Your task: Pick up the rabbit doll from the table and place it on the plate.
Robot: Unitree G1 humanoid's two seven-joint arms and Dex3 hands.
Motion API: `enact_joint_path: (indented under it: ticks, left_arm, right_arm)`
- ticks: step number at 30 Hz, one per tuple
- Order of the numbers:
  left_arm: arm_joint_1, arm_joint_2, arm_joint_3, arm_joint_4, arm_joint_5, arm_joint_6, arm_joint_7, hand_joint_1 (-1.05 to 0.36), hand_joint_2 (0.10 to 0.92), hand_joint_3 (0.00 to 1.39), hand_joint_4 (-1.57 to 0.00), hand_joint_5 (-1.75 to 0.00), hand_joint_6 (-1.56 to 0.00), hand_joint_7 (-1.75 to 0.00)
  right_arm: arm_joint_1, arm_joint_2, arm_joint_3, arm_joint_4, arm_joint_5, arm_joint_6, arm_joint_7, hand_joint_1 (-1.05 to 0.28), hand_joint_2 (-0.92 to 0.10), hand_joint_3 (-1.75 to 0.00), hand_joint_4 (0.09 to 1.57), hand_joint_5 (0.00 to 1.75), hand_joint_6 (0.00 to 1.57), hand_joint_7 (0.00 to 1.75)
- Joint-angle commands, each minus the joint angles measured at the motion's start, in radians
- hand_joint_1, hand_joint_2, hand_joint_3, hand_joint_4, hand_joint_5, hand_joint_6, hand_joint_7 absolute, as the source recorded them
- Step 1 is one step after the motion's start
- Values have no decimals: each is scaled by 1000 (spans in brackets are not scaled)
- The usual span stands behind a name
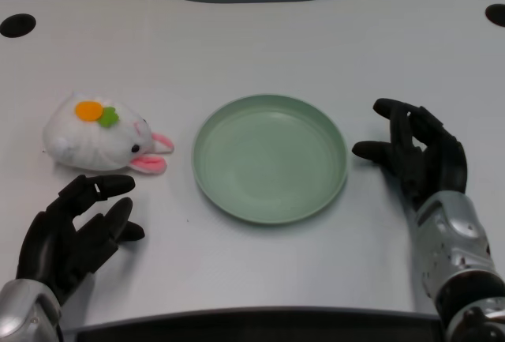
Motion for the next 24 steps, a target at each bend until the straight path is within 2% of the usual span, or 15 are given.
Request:
enact_joint_path:
  ticks: [1, 8, 13, 15, 18, 20, 21, 24]
  left_arm:
    - [6, -2, -7, 3, 7, 11, 7, -393, 921, 398, -368, -1537, -271, -1119]
    - [8, -1, -10, -5, 11, 20, 16, -389, 921, 411, -352, -1530, -273, -1105]
    - [13, 2, -9, -9, 9, 8, 11, -395, 921, 433, -362, -1515, -284, -1095]
    - [17, 2, -7, -20, 5, 3, 6, -399, 921, 429, -355, -1514, -288, -1092]
    - [19, 0, 0, -31, -12, -7, -9, -400, 921, 394, -360, -1523, -313, -1105]
    - [27, 3, -2, -45, -12, -62, -34, -394, 921, 348, -360, -1524, -310, -1091]
    - [30, 3, -2, -53, -14, -89, -46, -394, 921, 323, -360, -1524, -311, -1080]
    - [27, 4, 0, -76, -22, -166, -82, -424, 921, 226, -323, -1551, -308, -1063]
  right_arm:
    - [0, -2, -2, -11, 9, 12, 4, -395, -921, -410, 691, 1165, 640, 793]
    - [1, 1, -2, -12, 6, 10, -5, -393, -921, -403, 702, 1165, 639, 790]
    - [3, 5, -2, -18, 9, 8, -1, -394, -921, -403, 702, 1169, 637, 789]
    - [6, 7, 2, -23, 5, 4, -4, -399, -921, -400, 697, 1174, 637, 791]
    - [8, 8, 2, -29, 7, 10, -2, -402, -921, -404, 684, 1177, 632, 793]
    - [8, 10, -2, -34, 13, 19, -2, -396, -921, -406, 684, 1182, 633, 797]
    - [8, 8, -1, -35, 10, 23, -5, -394, -921, -407, 684, 1184, 633, 799]
    - [5, 1, -3, -25, 9, 23, 1, -393, -921, -405, 695, 1191, 628, 800]
